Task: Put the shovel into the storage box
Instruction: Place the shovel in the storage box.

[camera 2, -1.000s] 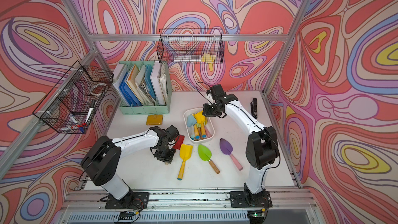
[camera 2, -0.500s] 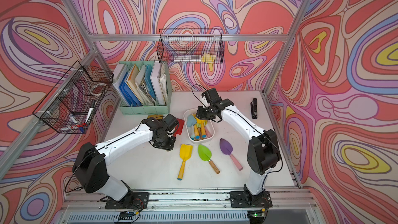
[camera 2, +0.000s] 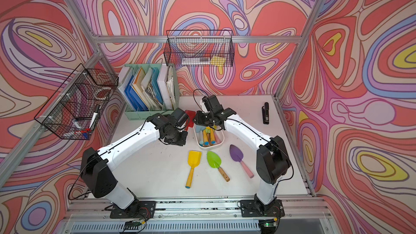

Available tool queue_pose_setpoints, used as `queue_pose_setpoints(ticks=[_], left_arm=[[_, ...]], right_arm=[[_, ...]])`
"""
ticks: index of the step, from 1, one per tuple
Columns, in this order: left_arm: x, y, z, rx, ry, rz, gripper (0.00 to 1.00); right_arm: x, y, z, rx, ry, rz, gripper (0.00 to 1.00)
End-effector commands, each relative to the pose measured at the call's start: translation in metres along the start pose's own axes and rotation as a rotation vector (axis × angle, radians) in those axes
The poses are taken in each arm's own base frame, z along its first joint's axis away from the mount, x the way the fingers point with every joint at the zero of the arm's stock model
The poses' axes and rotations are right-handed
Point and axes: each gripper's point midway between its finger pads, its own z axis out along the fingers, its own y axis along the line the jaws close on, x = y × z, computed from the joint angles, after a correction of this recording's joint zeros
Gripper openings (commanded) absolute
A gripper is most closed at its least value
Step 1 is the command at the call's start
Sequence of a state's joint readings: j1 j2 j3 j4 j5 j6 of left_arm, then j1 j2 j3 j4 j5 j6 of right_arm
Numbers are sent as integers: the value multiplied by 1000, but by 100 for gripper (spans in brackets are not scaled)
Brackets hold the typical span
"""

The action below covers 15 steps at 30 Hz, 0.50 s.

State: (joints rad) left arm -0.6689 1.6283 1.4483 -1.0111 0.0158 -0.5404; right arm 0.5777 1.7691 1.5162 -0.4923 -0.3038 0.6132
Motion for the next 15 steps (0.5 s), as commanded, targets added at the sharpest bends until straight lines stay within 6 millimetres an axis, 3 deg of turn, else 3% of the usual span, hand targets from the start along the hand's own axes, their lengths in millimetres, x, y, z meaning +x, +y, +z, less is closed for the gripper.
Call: queue_pose_setpoints(ticks=[1,15], left_arm=[[-3,-6,-5,22,4,-10,1],[-9,-18,-14,92,-12,-19,1]], right_arm=[[-5,7,-5,-23,-38,14,26],[-1,2,5,-17,-28,22,25]])
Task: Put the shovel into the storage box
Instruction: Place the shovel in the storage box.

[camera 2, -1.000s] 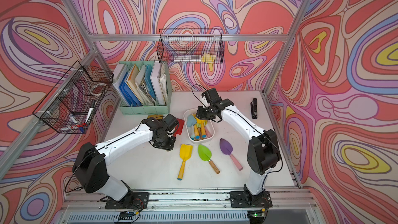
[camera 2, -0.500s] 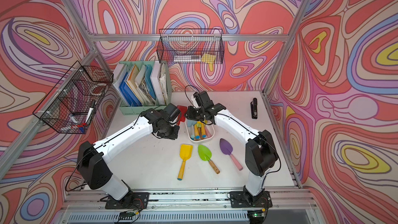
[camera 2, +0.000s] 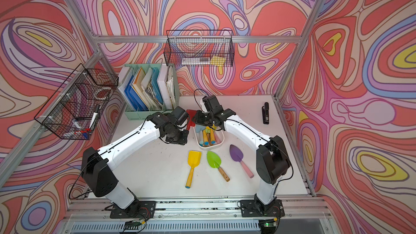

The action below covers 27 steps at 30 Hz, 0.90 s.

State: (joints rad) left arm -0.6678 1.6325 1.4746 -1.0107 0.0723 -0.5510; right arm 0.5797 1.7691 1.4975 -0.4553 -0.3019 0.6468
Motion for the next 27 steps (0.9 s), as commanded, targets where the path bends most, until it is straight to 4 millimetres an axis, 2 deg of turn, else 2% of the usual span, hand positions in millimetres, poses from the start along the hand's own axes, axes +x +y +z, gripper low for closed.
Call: queue_pose_setpoints(ticks=[1,15,23,25,27], left_arm=[[-6,-8,-9,37,-21,-7,1],[-9,-21,-18,115,-27,-21,1],[-8,-25,-21,144,-24,-22,2],[-8,-28,-22,161,-21,-16,7],[-7,-30,-22,174,-16,-12,25]], right_arm=[[0,2,2,-9,-14,-5,25],[3,-1,6,-9,-18,-3,13],[3,-2,7,-7,-23,-4,0],[2,-3,7,-5,-24,-3,0],[2,-3,7,-4,-26,-4,0]])
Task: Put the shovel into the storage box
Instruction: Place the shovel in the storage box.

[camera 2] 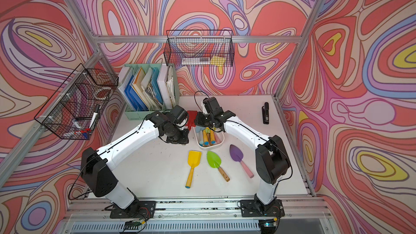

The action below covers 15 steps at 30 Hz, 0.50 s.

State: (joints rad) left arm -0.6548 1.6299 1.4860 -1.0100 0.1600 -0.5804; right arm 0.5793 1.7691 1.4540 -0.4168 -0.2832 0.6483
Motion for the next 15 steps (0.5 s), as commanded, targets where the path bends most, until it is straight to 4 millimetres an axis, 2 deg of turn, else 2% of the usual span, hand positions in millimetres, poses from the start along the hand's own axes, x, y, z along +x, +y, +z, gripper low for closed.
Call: queue_pose_setpoints(ticks=[1,2,4,6,10,12,15], left_arm=[[-7,-23,-17,102,-42,34,42],[-7,-24,-17,110,-42,38,59],[-8,-26,-19,121,-49,43,83],[-8,-26,-22,126,-55,47,97],[-8,-28,-26,137,-65,58,99],[-7,-29,-28,145,-67,63,99],[-6,-31,-32,167,-82,75,99]], right_arm=[[-2,7,0,-23,-18,-9,0],[-2,7,0,-22,-20,-9,0],[-3,7,0,-19,-23,-9,0],[-4,6,0,-13,-27,-11,0],[-7,7,-2,-2,-32,-31,0],[-3,0,7,21,-7,-40,0],[-5,-4,10,48,4,-73,0]])
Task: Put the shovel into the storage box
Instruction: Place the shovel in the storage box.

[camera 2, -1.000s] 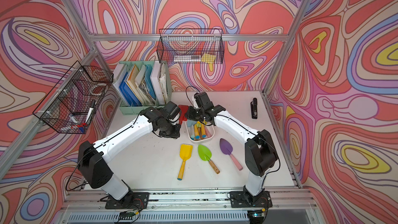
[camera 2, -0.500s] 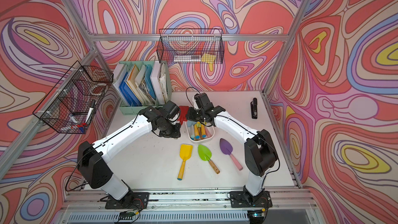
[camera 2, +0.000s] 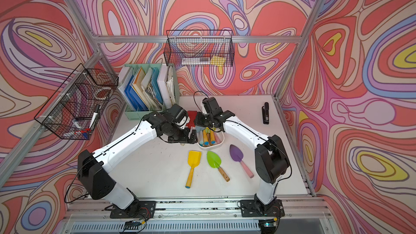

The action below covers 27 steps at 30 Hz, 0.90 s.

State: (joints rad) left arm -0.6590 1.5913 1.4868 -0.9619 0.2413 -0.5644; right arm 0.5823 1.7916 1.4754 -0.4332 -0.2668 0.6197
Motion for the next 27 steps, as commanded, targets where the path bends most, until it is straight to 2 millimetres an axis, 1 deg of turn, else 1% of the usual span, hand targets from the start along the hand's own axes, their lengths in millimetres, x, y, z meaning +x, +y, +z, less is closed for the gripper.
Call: queue_pose_setpoints(ticks=[1,5,10,15,19,27], left_arm=[[-4,-13,-18,61,-55,48,99],[-3,-19,-28,102,-89,76,99],[-2,-26,-45,155,-145,116,99],[1,-32,-51,199,-172,141,99],[2,-34,-50,222,-181,141,99],[3,-32,-49,219,-180,144,99]], right_arm=[[-6,-3,5,33,0,-59,0],[-16,-14,4,47,12,-94,0],[-36,-38,-8,39,29,-162,0],[-47,-59,-16,14,92,-275,0],[-47,-75,-12,8,164,-353,0],[-47,-89,6,-14,212,-404,0]])
